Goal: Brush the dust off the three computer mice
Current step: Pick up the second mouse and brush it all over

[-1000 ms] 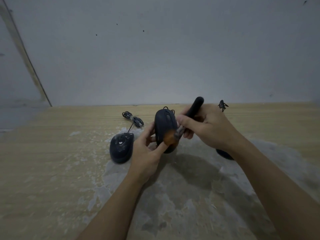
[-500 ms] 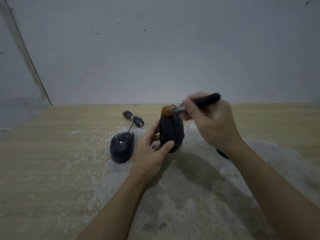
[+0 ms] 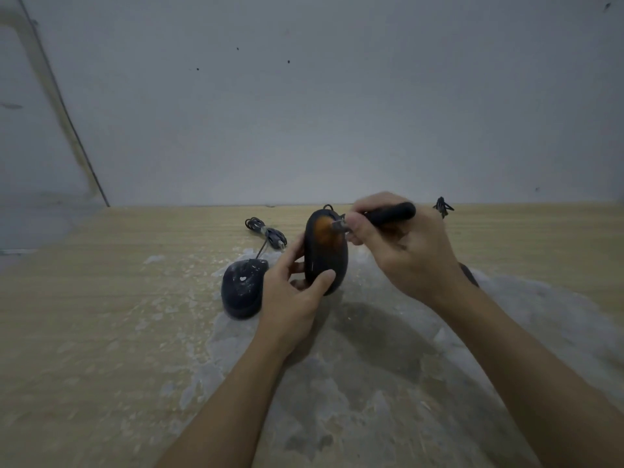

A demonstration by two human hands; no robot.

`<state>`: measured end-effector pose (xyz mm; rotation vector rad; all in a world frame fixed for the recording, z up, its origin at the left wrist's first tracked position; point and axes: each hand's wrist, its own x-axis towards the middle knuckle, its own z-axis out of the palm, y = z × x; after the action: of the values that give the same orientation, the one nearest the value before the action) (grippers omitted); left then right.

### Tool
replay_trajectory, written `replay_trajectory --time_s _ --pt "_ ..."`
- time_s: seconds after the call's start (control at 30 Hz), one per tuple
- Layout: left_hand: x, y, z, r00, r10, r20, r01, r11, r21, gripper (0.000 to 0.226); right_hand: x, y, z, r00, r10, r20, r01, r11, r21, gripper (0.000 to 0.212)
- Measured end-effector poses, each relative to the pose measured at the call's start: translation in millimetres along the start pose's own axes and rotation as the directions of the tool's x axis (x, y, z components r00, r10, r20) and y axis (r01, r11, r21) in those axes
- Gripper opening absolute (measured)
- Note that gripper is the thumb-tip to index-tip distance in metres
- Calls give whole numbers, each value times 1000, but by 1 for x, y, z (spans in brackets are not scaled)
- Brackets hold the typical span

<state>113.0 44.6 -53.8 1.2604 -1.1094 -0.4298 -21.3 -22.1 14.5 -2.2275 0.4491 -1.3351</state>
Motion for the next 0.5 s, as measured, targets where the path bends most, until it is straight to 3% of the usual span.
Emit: replay_trajectory --time_s 0.1,0.23,0.33,0.37,0.47,0.5 --pt "1 0 0 998 54 -27 -51 994 97 60 -2 1 1 994 54 94 -54 999 -9 15" --pt "2 1 1 994 105 -39 -96 978 183 58 0 -1 1 998 -34 -52 34 999 -9 12" --pt "2 -1 2 992 110 -69 -94 975 203 69 -1 -5 1 990 58 132 -65 996 54 18" --pt "2 -3 2 991 102 -86 -84 978 189 71 0 -6 0 990 55 126 -62 997 49 18" --pt "2 -7 3 986 114 -122 -87 975 205 67 2 -8 0 997 -48 -64 48 999 -3 15" --pt "2 -7 4 985 137 -108 -109 965 238 68 2 -8 1 998 -43 -47 43 999 5 14"
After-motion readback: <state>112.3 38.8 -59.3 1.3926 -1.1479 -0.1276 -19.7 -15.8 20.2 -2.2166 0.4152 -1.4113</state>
